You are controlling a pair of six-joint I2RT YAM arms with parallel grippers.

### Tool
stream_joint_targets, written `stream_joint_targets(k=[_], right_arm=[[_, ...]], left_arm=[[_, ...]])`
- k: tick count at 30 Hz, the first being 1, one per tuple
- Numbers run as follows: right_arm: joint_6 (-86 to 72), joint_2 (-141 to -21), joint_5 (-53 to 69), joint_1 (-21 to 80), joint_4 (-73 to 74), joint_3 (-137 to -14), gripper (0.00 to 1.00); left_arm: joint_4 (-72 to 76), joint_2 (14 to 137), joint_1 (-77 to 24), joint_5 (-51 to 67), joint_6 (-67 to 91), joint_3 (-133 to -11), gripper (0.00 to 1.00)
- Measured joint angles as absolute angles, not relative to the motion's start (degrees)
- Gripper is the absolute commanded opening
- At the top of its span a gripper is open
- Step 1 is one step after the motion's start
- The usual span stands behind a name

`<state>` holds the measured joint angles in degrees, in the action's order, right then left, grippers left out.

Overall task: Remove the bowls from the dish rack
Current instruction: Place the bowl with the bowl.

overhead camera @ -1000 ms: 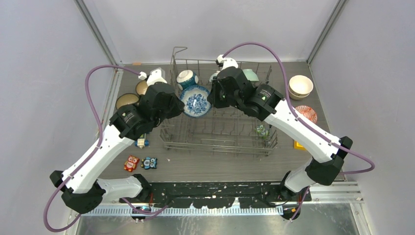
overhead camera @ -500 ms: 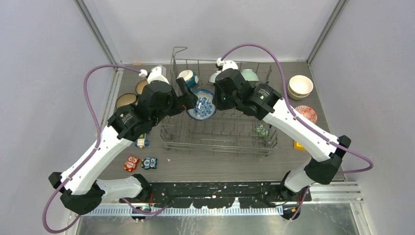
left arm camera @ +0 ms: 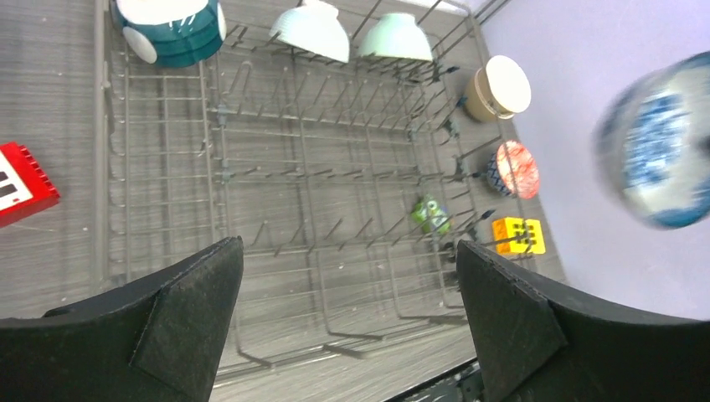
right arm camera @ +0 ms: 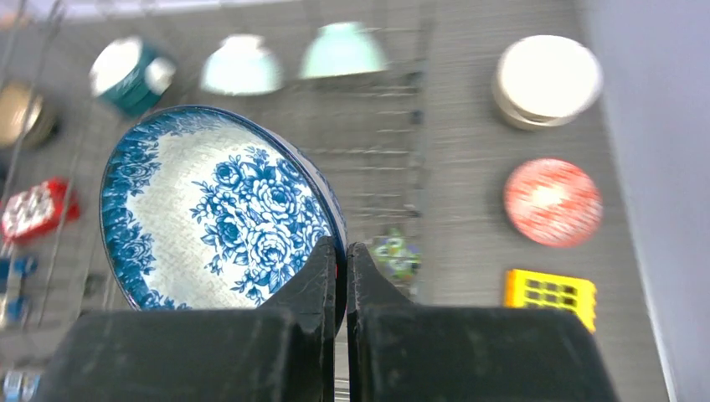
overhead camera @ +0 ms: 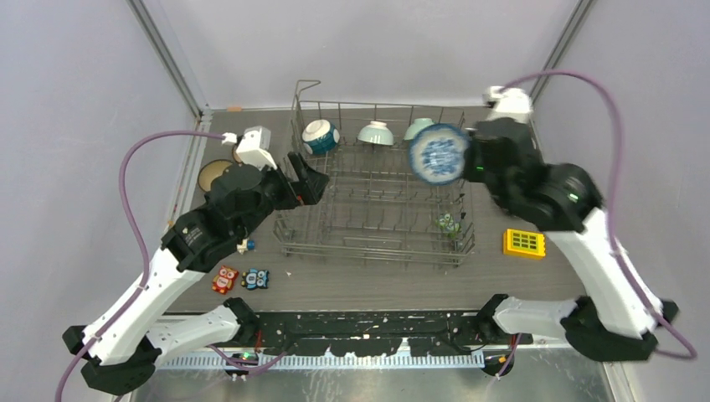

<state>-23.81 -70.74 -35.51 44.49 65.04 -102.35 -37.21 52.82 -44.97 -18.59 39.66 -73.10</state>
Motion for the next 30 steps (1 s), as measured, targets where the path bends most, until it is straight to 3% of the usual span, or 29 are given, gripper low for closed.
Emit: stream_joint_targets(k=[9, 20, 30], right_arm=[[-28.3, -49.4, -41.8, 24.8, 66.0, -83.3, 0.01], [-38.6, -52.9, -31.3, -5.1, 51.4, -63.2, 0.01], [-45.3, -61.3, -25.0, -15.1, 36.1, -58.7, 0.01]], left_arm=[[-32.8, 49.2, -45.0, -18.4, 37.1, -61.5, 1.0], [-31.6, 44.4, -45.0, -18.4, 37.0, -58.3, 1.0], [-31.0, 42.9, -45.0, -17.8, 36.7, -54.3, 1.0]])
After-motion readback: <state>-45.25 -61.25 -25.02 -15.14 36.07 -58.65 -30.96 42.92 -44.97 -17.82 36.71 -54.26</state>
